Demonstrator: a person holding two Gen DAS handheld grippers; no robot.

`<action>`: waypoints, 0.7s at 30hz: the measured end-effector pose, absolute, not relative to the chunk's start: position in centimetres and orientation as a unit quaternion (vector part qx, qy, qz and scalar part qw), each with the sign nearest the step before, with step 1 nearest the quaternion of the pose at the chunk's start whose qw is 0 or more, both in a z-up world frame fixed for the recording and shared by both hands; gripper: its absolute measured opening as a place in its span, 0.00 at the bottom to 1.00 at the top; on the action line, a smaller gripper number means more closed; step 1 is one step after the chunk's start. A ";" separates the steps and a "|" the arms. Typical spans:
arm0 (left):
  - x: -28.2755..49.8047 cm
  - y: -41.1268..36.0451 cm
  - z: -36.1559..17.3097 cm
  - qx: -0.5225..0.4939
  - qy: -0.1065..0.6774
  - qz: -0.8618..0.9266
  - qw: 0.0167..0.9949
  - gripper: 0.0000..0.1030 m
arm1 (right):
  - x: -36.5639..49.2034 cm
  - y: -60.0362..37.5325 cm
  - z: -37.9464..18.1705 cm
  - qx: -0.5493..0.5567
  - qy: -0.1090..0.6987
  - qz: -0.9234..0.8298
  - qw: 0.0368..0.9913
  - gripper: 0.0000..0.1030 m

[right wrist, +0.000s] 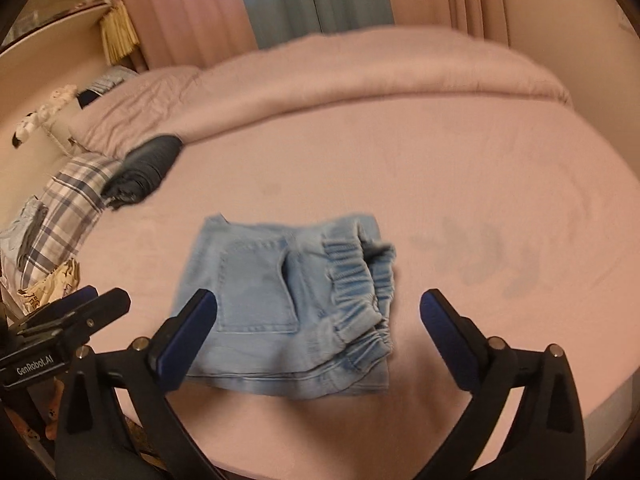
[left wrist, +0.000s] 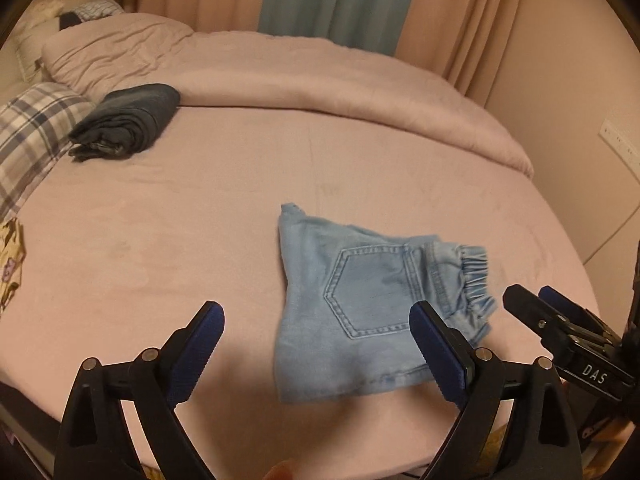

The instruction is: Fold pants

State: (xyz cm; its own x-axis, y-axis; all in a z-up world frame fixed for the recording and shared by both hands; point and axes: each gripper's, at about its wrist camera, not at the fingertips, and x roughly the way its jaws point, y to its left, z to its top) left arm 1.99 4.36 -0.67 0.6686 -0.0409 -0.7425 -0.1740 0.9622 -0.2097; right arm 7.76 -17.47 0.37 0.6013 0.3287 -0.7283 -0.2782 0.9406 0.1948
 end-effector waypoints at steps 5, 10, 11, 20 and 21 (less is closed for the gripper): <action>1.5 4.2 -1.2 -0.128 0.406 0.053 0.903 0.91 | 6.7 -15.8 2.0 0.024 0.399 0.177 0.899 0.99; 0.5 4.4 -2.1 -0.151 0.422 0.055 0.892 0.91 | 6.0 -15.4 2.0 0.019 0.401 0.177 0.899 0.99; 0.4 4.5 -2.2 -0.152 0.424 0.056 0.891 0.91 | 5.8 -15.0 2.0 0.019 0.402 0.177 0.898 0.99; 0.0 4.1 -2.4 -0.142 0.429 0.061 0.890 0.91 | 5.0 -13.9 1.4 0.003 0.409 0.180 0.895 0.99; -0.1 4.0 -2.4 -0.141 0.429 0.061 0.890 0.91 | 5.0 -13.9 1.4 0.003 0.409 0.180 0.895 0.99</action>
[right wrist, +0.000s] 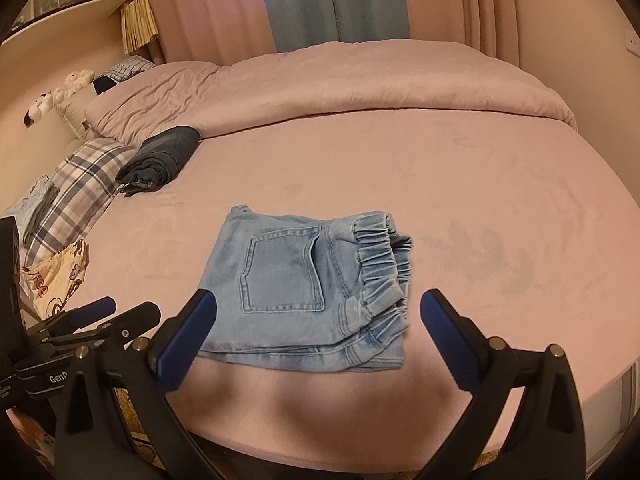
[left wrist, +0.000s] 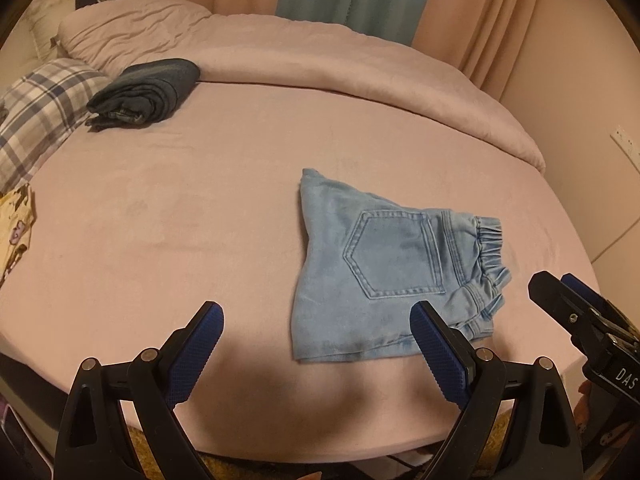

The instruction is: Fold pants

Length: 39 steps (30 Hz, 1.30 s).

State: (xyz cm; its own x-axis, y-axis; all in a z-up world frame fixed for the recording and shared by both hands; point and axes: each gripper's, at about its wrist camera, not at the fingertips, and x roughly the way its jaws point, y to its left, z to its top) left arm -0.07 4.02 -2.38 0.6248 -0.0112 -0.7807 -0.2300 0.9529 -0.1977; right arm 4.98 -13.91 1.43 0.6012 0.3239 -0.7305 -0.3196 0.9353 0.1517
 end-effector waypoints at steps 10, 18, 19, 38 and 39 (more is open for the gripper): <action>-0.2 3.4 -2.5 -0.131 0.433 0.064 0.889 0.91 | 4.7 -13.7 1.2 -0.012 0.410 0.169 0.896 0.99; -0.2 2.9 -2.5 -0.122 0.436 0.066 0.889 0.91 | 4.4 -13.5 1.0 -0.014 0.411 0.164 0.897 0.99; -0.1 2.8 -2.4 -0.120 0.437 0.067 0.889 0.91 | 4.4 -13.5 1.0 -0.014 0.411 0.163 0.897 0.99; -0.2 1.7 -2.3 -0.110 0.439 0.077 0.888 0.91 | 4.2 -13.5 0.7 -0.012 0.412 0.163 0.897 1.00; -0.2 1.7 -2.4 -0.110 0.440 0.078 0.888 0.91 | 4.2 -13.5 0.7 -0.014 0.411 0.161 0.897 1.00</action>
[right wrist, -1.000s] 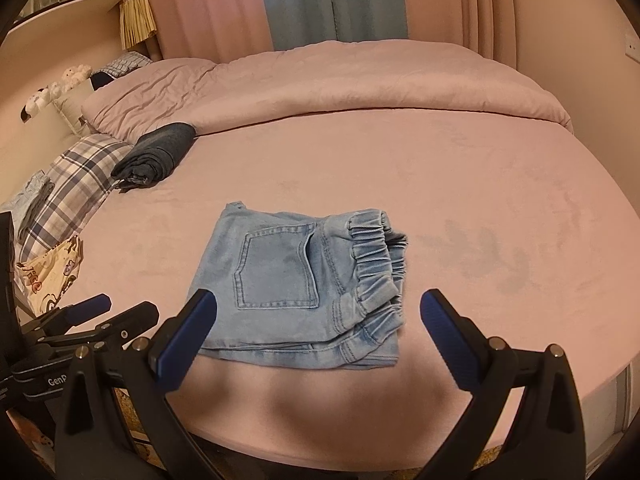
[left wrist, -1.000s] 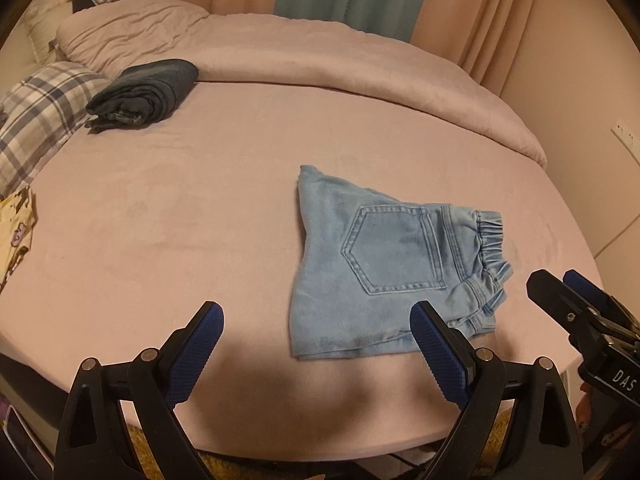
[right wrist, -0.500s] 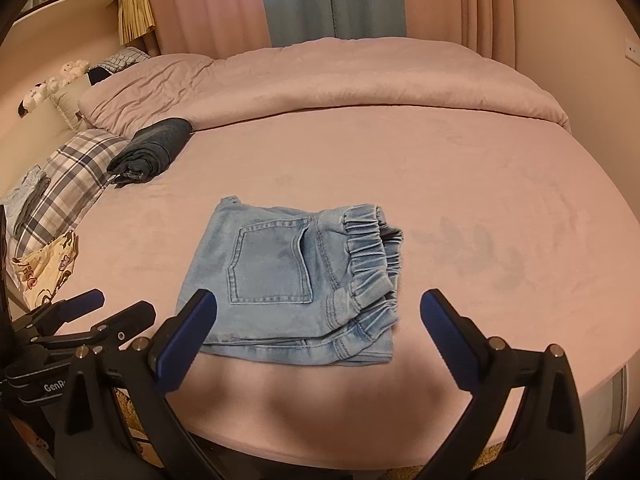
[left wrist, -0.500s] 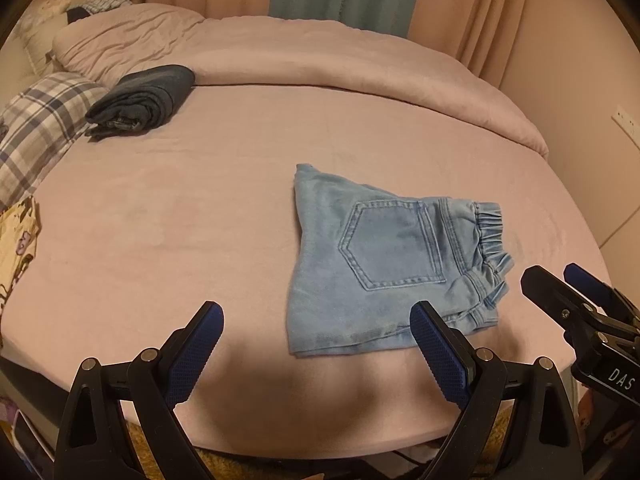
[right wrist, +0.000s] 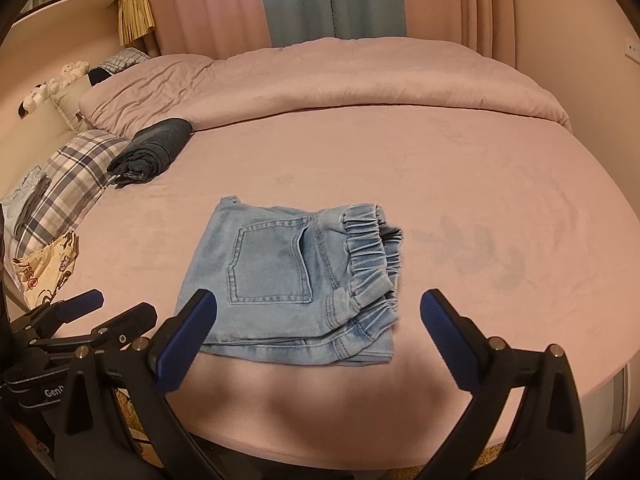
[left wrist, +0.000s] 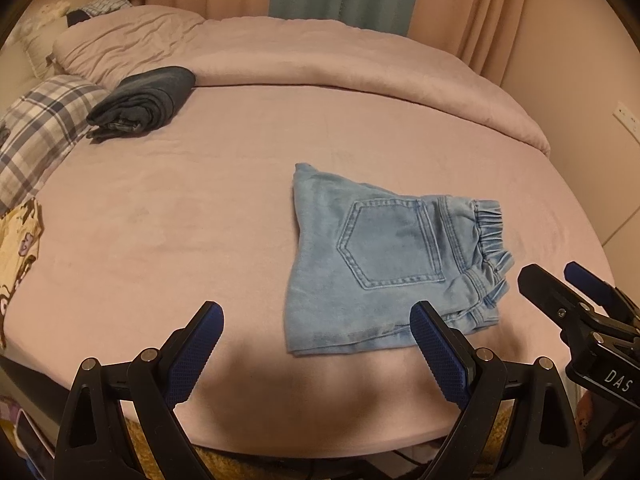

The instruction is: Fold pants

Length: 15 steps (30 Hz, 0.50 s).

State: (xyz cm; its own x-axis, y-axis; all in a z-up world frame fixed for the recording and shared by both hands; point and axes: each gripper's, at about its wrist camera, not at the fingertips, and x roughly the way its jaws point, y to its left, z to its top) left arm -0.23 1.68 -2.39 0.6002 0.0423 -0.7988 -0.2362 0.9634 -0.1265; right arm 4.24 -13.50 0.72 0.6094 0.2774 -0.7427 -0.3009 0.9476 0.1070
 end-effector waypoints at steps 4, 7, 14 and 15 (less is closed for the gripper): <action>-0.2 1.5 -2.5 -0.109 0.443 0.079 0.886 0.91 | 4.1 -13.3 0.7 -0.022 0.409 0.156 0.899 0.99; -0.2 1.5 -2.4 -0.107 0.442 0.080 0.887 0.91 | 4.1 -13.3 0.8 -0.021 0.408 0.156 0.899 1.00; -0.3 1.3 -2.4 -0.106 0.441 0.080 0.888 0.91 | 4.1 -13.1 0.8 -0.027 0.405 0.150 0.902 1.00; -0.3 1.3 -2.4 -0.107 0.440 0.080 0.888 0.91 | 4.1 -13.1 0.8 -0.027 0.405 0.150 0.902 1.00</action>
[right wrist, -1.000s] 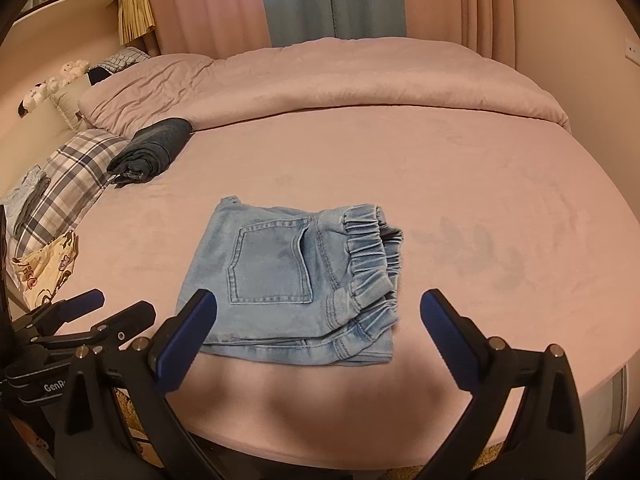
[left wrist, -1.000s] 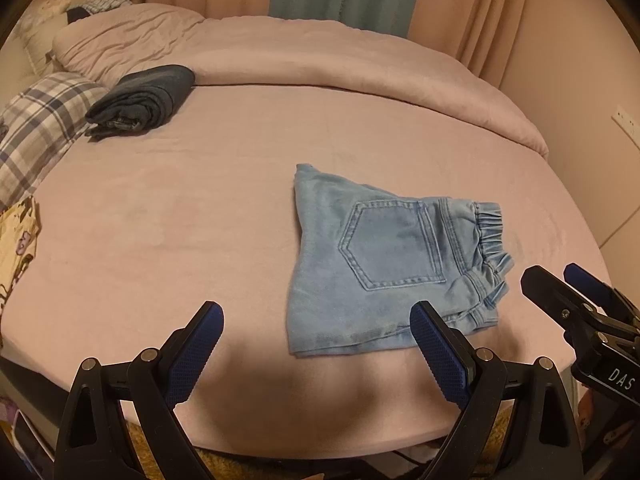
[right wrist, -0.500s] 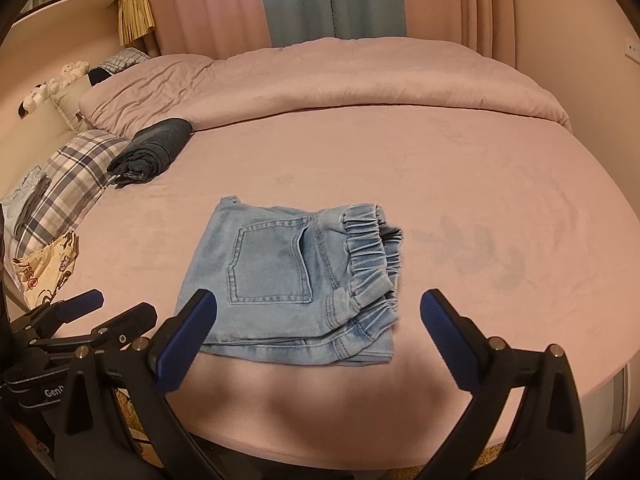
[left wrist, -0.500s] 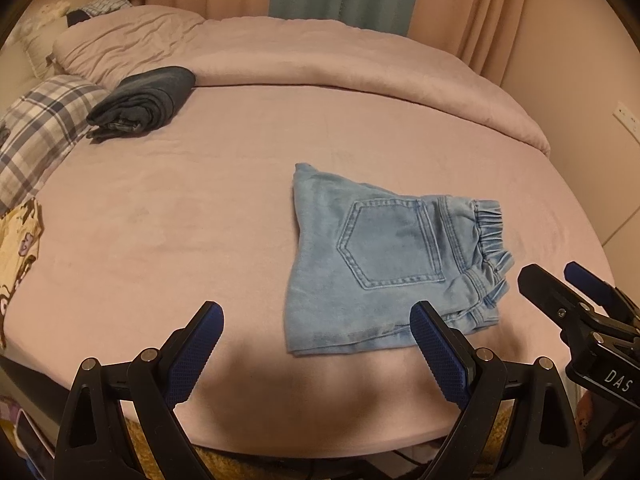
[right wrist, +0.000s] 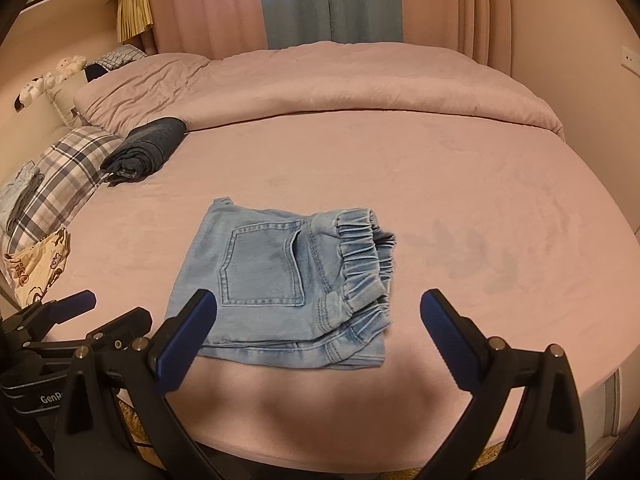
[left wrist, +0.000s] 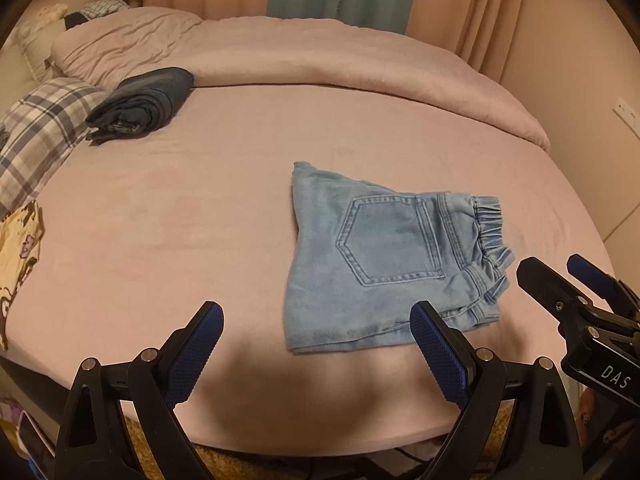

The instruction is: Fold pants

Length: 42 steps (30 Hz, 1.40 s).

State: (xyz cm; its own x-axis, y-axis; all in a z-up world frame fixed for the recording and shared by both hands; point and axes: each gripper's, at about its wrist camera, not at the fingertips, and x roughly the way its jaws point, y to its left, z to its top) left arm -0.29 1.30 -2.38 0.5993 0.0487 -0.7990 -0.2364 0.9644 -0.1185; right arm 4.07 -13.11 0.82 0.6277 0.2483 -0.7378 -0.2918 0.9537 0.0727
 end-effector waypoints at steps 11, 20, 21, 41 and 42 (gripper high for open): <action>-0.5 1.2 -2.0 -0.105 0.435 0.081 0.891 0.91 | 3.9 -13.2 0.9 -0.025 0.404 0.150 0.902 1.00; -0.5 0.9 -1.9 -0.106 0.435 0.081 0.891 0.91 | 4.0 -13.4 1.0 -0.025 0.405 0.151 0.902 1.00; -0.5 0.9 -1.9 -0.107 0.435 0.080 0.890 0.91 | 4.0 -13.5 1.0 -0.025 0.405 0.151 0.902 1.00; -0.5 0.9 -1.6 -0.107 0.431 0.075 0.893 0.91 | 4.1 -13.5 0.8 -0.024 0.407 0.150 0.900 1.00; -0.5 0.9 -1.5 -0.106 0.431 0.074 0.893 0.91 | 4.1 -13.5 0.8 -0.024 0.407 0.150 0.900 1.00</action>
State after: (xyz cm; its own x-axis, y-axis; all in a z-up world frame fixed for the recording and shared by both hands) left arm -0.47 0.93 -1.53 0.6171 0.0412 -0.7858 -0.2247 0.9663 -0.1258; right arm 4.11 -13.48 0.75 0.6228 0.2510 -0.7410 -0.2903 0.9537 0.0791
